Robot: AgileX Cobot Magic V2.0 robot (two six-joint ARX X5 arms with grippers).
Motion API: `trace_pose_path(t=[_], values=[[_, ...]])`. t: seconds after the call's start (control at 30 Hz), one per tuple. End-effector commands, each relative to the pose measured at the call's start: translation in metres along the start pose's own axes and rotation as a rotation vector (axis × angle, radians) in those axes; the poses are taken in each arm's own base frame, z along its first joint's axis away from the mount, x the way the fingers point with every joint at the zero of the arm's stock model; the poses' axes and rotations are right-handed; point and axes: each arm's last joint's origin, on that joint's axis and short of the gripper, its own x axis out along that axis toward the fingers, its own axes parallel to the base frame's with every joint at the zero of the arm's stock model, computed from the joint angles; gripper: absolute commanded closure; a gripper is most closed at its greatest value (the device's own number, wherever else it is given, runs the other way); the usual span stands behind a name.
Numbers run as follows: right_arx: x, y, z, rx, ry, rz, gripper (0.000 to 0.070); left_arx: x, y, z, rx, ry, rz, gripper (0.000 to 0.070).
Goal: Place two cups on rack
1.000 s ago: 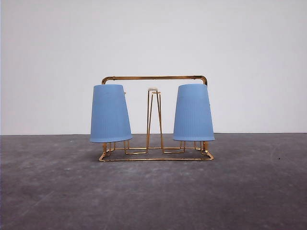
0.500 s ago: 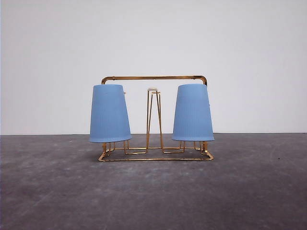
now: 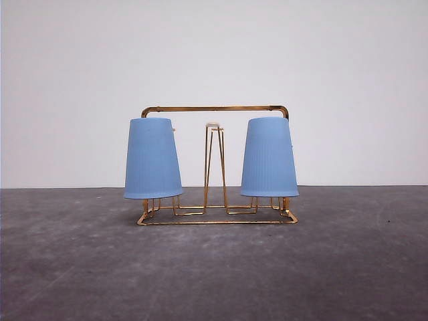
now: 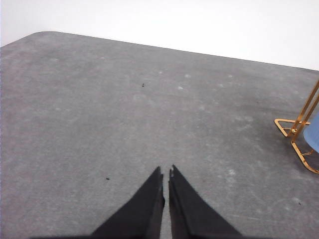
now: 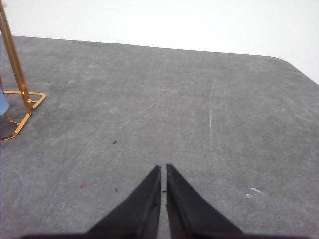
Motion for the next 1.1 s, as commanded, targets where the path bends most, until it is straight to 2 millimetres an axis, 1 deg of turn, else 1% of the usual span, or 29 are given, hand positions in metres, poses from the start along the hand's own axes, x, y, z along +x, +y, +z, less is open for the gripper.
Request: trace_pose_path(t=[0.0,1.07], values=[[0.0003,0.0002,-0.0001,0.004,-0.01,0.001,0.0683,0.0014,0.0007,-0.005,0.001,0.017,0.006,0.07],[0.0003,0.0002,-0.0001,0.004,-0.01,0.001,0.0683,0.0014,0.0008,-0.005,0.001,0.017,0.006,0.07]])
